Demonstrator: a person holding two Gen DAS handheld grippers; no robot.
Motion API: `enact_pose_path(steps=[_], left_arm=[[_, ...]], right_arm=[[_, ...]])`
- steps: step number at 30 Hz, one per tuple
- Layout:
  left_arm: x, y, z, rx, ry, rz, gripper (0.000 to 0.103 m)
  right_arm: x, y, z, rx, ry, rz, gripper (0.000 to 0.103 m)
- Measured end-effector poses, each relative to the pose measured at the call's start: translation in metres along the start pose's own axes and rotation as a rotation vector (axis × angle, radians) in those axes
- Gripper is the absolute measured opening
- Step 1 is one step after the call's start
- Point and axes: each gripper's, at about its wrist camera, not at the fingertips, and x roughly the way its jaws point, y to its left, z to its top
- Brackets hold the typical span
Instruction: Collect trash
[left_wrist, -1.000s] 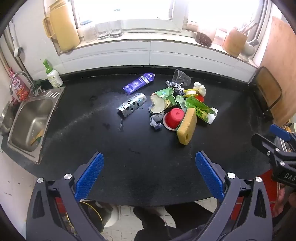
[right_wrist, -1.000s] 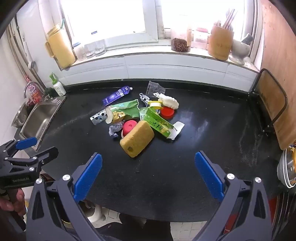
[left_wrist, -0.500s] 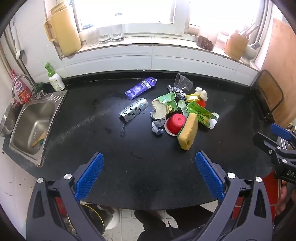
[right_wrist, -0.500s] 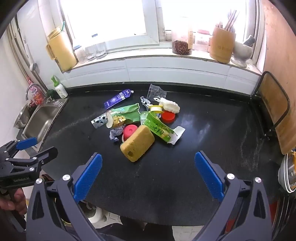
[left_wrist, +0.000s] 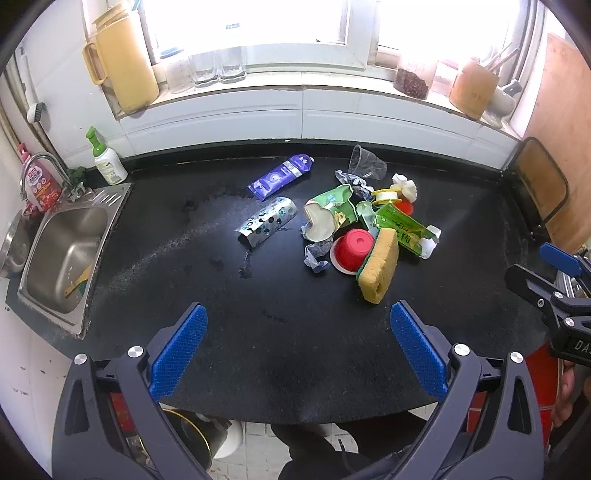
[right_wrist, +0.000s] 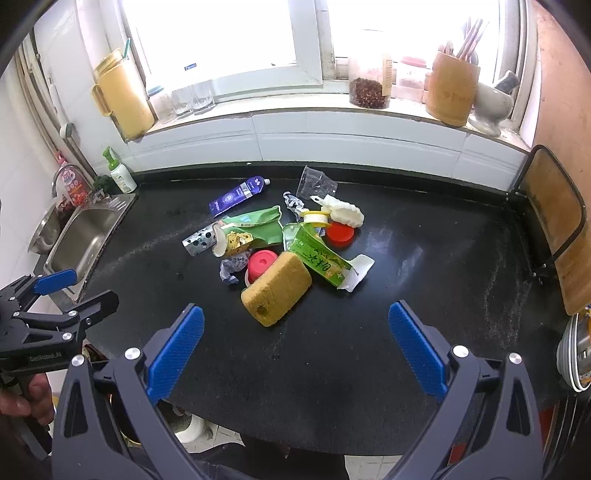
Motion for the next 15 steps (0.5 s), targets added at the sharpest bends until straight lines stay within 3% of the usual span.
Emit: enact_pose_path(steps=[15], left_arm=[[0.0088, -0.0024, -0.0009, -0.005, 0.015, -0.001, 0.097]], right_arm=[[0.0022, -0.0034, 0.0035, -0.006, 0.000, 0.003, 0.097]])
